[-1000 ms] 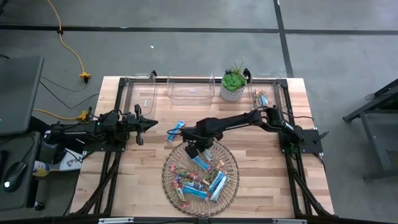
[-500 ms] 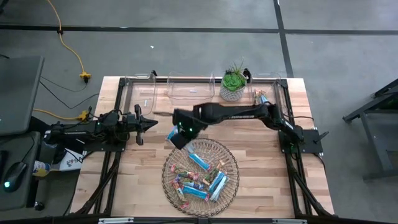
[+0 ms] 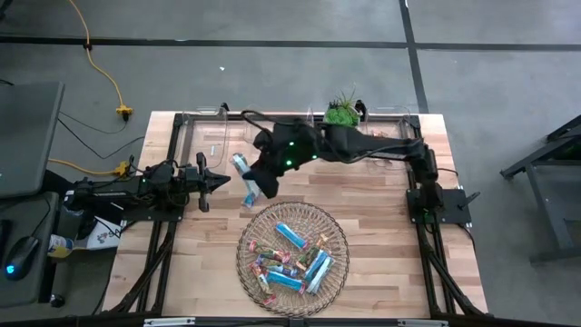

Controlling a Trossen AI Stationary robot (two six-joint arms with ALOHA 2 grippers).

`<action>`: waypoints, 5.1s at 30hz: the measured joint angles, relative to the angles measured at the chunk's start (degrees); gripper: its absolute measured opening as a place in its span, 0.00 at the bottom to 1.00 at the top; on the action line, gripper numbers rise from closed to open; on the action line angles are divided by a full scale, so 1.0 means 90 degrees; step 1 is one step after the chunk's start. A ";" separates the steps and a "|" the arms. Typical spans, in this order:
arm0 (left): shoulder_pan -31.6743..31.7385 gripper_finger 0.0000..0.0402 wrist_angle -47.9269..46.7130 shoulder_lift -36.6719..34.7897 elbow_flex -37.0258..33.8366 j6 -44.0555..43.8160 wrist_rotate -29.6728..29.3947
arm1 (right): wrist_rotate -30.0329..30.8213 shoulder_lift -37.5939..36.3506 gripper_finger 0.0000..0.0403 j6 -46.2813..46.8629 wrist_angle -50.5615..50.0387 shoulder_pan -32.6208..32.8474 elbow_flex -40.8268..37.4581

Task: Pick and place Granola Bars by type
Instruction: Put the yellow granola bar into the right transparent bin, then put the red granola bar into the middle transparent bin

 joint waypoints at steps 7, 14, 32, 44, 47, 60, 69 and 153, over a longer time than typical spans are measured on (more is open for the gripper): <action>0.0002 0.01 0.0002 0.0000 0.0000 0.0001 0.0000 | 0.0010 -0.0286 0.09 -0.0787 0.0811 0.0001 0.0012; 0.0002 0.01 0.0000 0.0000 0.0000 -0.0002 0.0005 | 0.1018 -0.0415 0.09 -0.1304 0.0824 -0.0060 0.0005; 0.0001 0.01 0.0000 0.0001 0.0000 0.0001 0.0005 | 0.4339 -0.1995 0.09 -0.1812 -0.1074 -0.0346 0.0007; 0.0002 0.01 0.0000 0.0002 0.0000 0.0001 0.0005 | 0.7225 -0.2943 0.09 0.0089 -0.4170 -0.0421 0.0010; 0.0002 0.01 0.0000 0.0002 0.0000 0.0001 0.0005 | 0.7383 -0.3029 0.09 0.0864 -0.5118 -0.0626 0.0010; 0.0000 0.01 0.0002 0.0002 0.0000 -0.0001 0.0005 | 0.6363 -0.3396 0.09 0.2198 -0.6078 -0.2559 -0.1446; 0.0002 0.01 0.0000 0.0001 0.0000 0.0001 0.0005 | 0.5057 -0.3817 0.09 0.2209 -0.5890 -0.3905 -0.3714; 0.0001 0.01 0.0000 0.0000 0.0000 0.0001 0.0006 | 0.2525 -0.6872 0.48 0.0120 0.4132 -0.1693 -0.8068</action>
